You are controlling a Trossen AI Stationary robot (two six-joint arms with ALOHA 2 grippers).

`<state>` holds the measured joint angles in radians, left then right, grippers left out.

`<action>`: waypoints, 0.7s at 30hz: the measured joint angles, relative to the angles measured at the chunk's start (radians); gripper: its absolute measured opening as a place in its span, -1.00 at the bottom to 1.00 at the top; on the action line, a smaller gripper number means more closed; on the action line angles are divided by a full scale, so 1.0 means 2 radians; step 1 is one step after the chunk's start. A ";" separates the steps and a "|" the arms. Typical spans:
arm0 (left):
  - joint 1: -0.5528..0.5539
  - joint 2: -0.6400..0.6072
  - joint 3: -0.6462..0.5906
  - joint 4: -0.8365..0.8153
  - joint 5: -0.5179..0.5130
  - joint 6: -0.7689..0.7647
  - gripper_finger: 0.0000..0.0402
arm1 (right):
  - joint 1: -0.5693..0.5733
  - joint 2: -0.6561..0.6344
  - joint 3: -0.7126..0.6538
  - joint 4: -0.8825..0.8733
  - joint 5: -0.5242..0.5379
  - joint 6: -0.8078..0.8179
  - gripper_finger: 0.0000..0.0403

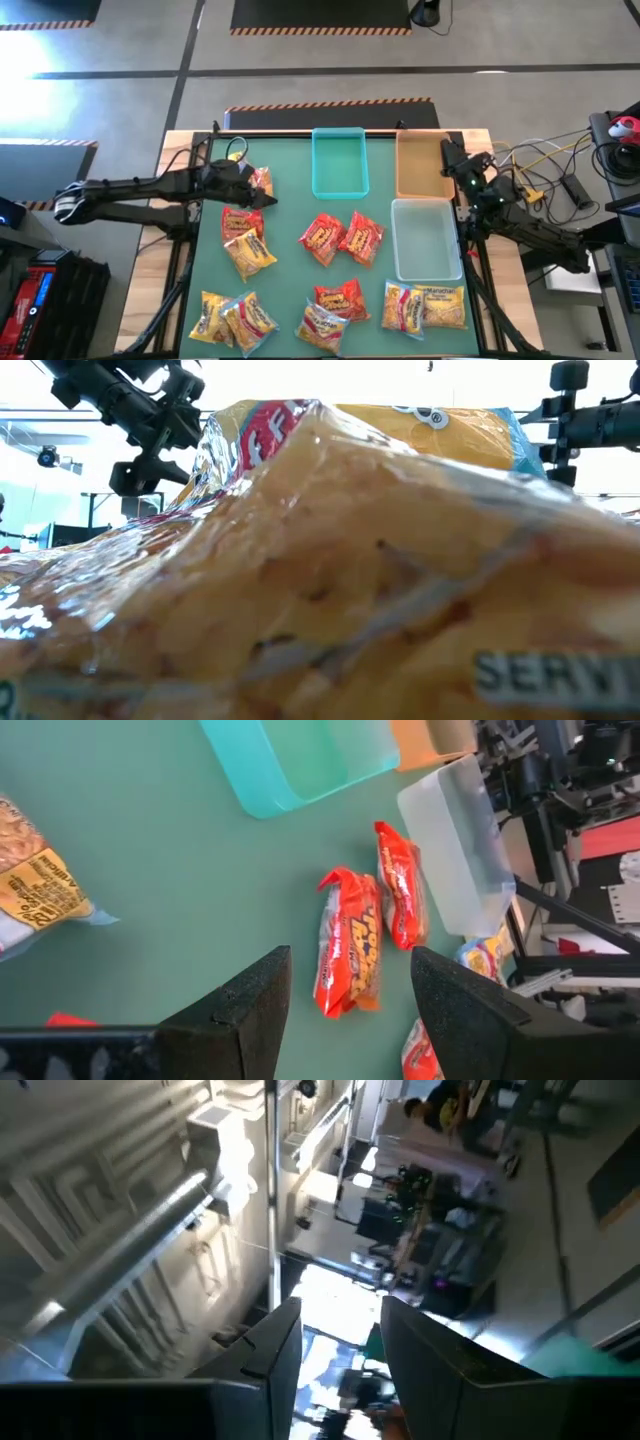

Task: Sort Maruchan noodles
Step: Put the orange noodle pack into the green bin

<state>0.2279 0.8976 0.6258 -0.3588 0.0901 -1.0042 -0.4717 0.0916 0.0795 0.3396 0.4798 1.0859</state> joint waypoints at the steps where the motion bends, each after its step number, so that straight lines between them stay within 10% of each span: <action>1: 0.000 0.003 0.000 0.002 -0.002 0.000 -0.05 | 0.000 0.001 0.000 -0.001 -0.001 -0.007 -0.37; 15: -0.004 0.064 0.000 0.050 0.002 -0.011 -0.05 | -0.001 0.008 0.000 0.006 0.031 0.006 -0.37; 21: -0.029 0.056 0.000 0.044 0.041 -0.046 -0.05 | -0.001 0.013 0.002 0.029 -0.064 -0.002 -0.37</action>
<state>0.1692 1.0088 0.6258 -0.2701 0.1715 -1.0968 -0.4738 0.1182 0.0826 0.3986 0.3515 1.0816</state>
